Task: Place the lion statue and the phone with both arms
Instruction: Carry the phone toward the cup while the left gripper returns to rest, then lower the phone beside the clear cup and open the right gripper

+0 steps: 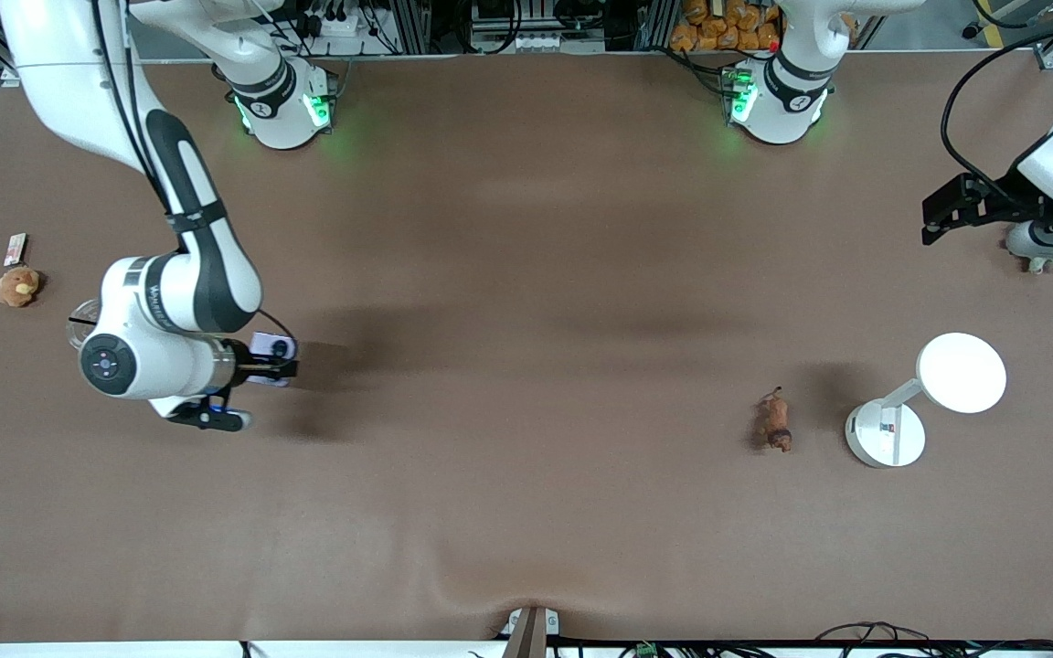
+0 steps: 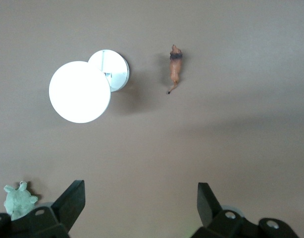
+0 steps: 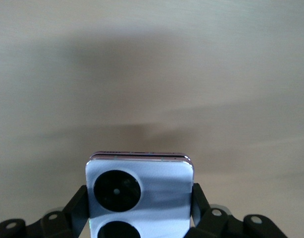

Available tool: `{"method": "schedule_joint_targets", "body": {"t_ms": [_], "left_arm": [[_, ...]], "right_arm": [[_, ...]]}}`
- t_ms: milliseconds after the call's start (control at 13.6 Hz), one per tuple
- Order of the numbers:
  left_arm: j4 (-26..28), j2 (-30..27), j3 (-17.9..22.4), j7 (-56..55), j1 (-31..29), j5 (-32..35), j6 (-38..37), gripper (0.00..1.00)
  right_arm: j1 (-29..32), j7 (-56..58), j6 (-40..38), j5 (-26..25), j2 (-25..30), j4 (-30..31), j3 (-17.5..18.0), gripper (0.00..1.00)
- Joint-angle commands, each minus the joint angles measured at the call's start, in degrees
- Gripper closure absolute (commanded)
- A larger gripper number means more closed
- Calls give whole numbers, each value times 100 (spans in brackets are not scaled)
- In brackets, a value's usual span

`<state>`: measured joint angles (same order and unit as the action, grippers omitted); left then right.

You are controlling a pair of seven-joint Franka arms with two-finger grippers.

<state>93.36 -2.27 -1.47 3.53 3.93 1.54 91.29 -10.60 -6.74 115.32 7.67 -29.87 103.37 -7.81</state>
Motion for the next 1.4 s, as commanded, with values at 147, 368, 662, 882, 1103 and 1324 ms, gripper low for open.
{"method": "schedule_joint_targets", "body": {"t_ms": [147, 368, 662, 882, 1103, 1324], "left_arm": [[-54, -72, -108, 25, -24, 92, -208, 0], [-54, -116, -108, 16, -24, 48, -235, 0], [-63, -151, -91, 7, -33, 31, -244, 0], [-255, -142, -73, 25, -94, 22, -375, 0], [-309, -116, -64, 60, -164, 22, -455, 0], [-379, -125, -64, 77, -217, 13, -463, 0]], "right_arm": [[356, 540, 219, -169, 35, 272, -45, 100], [593, 1032, 779, -169, -45, 569, -45, 100], [884, 1649, 1037, -160, -168, 676, -37, 100], [770, 1667, 1098, -160, -273, 702, -37, 100], [831, 1684, 1098, -160, -273, 746, -45, 100], [840, 1675, 1081, -160, -282, 746, -45, 76]]}}
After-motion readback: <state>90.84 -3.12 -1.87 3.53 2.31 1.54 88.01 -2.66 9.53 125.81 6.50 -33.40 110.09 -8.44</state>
